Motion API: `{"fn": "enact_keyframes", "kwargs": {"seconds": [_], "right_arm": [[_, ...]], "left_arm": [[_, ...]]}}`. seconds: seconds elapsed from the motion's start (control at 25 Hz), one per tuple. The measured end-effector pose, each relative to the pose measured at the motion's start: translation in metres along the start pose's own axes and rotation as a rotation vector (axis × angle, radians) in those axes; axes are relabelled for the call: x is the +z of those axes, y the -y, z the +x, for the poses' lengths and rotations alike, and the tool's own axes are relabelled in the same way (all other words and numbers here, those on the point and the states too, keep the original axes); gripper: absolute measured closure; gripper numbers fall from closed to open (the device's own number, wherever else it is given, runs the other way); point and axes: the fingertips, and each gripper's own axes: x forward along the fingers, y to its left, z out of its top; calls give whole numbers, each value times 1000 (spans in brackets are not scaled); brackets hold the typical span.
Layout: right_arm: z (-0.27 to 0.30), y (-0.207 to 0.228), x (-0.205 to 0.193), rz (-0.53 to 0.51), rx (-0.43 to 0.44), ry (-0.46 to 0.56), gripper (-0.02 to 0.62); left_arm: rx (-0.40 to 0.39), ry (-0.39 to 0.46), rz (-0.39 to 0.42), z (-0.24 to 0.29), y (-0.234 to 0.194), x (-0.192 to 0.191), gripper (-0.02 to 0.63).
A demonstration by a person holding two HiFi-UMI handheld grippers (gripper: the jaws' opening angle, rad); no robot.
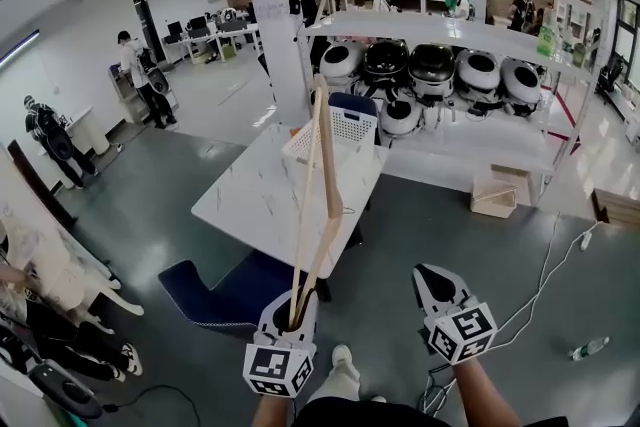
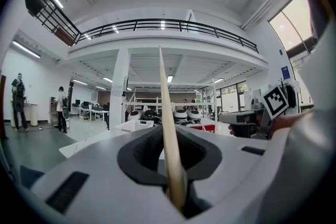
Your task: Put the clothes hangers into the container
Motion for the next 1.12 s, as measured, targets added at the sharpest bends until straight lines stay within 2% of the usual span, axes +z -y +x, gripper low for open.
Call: {"fn": "enact_keyframes", "kwargs": {"seconds": [0.44, 1.12], "right_arm": [[36, 15, -6, 9, -4, -11, 577], [107, 63, -9, 16, -20, -33, 577]], "left_arm": [[8, 4, 3, 33, -27, 1, 551], [1, 9, -8, 115, -63, 4, 551]]}}
